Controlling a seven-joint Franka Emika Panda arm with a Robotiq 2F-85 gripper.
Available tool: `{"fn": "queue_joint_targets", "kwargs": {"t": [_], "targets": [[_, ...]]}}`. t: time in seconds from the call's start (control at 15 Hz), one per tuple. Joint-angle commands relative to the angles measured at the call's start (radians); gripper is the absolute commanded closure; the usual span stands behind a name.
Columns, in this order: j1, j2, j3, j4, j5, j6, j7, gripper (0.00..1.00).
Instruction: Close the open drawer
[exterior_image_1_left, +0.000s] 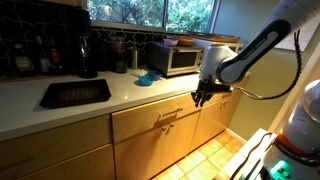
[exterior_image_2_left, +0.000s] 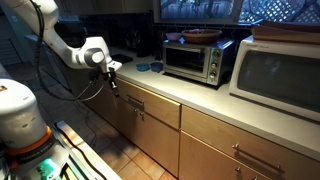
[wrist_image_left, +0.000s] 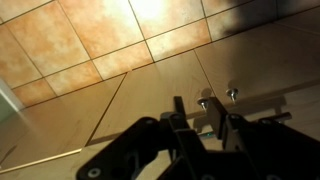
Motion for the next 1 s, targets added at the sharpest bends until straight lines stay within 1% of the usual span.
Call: {"fn": "queue_joint_targets", "kwargs": {"t": [0.0, 0.07, 0.13, 0.2, 0.27, 0.33, 0.4, 0.47, 0.53, 0.6, 0.73, 0.93], "targets": [[-0.041, -0.245, 0.109, -0.068, -0.078, -0.207, -0.018, 0.36], [-0.029, -0.288, 0.128, -0.063, -0.055, -0.275, -0.055, 0.29], [-0.020, -0.277, 0.150, 0.005, -0.039, -0.365, -0.090, 0.22], [-0.004, -0.318, 0.161, 0.002, -0.022, -0.418, -0.139, 0.13], [0.006, -0.353, 0.170, 0.005, -0.007, -0.471, -0.178, 0.07], [0.018, -0.418, 0.168, -0.044, 0.001, -0.485, -0.225, 0.00], [0.022, -0.452, 0.173, -0.053, -0.006, -0.489, -0.263, 0.00], [0.025, -0.428, 0.176, 0.005, -0.001, -0.515, -0.309, 0.00], [0.034, -0.443, 0.169, 0.001, -0.003, -0.490, -0.375, 0.00], [-0.006, -0.408, 0.198, 0.003, -0.008, -0.478, -0.294, 0.00], [0.002, -0.433, 0.196, 0.008, -0.006, -0.478, -0.351, 0.00], [0.004, -0.436, 0.195, 0.008, -0.006, -0.478, -0.367, 0.00]]}}
